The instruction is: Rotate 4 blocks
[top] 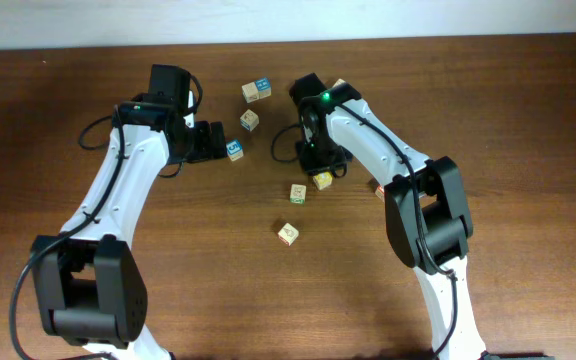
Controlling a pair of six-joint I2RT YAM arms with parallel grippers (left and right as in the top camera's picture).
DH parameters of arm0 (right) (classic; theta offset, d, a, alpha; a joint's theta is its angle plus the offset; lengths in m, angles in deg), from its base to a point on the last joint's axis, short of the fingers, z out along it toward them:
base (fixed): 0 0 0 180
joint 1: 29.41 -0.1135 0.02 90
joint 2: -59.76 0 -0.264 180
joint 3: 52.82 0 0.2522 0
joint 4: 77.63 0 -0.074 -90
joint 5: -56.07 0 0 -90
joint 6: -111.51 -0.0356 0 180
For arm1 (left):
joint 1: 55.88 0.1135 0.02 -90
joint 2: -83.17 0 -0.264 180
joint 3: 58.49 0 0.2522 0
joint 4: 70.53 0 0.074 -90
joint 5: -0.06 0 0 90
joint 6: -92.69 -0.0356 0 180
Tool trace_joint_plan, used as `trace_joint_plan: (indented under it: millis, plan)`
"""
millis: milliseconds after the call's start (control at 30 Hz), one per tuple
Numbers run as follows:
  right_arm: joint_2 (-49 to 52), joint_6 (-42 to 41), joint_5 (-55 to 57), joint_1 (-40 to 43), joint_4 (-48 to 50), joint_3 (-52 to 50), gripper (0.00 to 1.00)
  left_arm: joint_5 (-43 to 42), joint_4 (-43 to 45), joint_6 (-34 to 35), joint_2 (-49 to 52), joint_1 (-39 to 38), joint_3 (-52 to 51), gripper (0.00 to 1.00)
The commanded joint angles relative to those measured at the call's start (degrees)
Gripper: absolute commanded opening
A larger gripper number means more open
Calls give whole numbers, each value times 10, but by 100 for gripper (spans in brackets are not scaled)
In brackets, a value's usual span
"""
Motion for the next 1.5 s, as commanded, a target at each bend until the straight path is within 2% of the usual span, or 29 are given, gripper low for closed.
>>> trace_joint_plan:
  millis: [0,33,133,333,467,533,700,867,1000,1100,1267,1467]
  plan:
    - [7,-44,-96,3,-13,7,32,4,-1,4,7,0,8,99]
    - [7,-53,-137,2,-13,7,32,4,-1,4,7,-1,8,99]
    - [6,-89,-150,3,-13,7,45,4,-1,4,7,-7,8,99]
    - [-26,-87,-136,35,-24,10,50,4,-1,4,7,-8,8,99]
    - [-26,-46,-128,7,-74,8,48,4,-1,4,7,-8,8,99]
    - [-26,-40,-108,-18,-85,8,42,4,-1,4,7,-8,8,99]
    - [-29,-44,-74,-8,-88,27,42,4,-1,4,7,-8,8,99]
    - [-49,-42,-68,-8,-145,43,42,4,-1,4,7,-8,8,99]
    - [-48,-119,6,-6,-135,-2,28,4,-1,4,7,-8,8,99]
    - [-48,-135,6,-6,-101,-33,21,4,-1,4,7,-8,8,99]
    - [-47,-134,-32,-21,-19,-81,20,4,-1,4,7,-8,8,99]
    - [-47,-135,-46,-47,-5,-90,20,4,-1,4,7,-8,8,99]
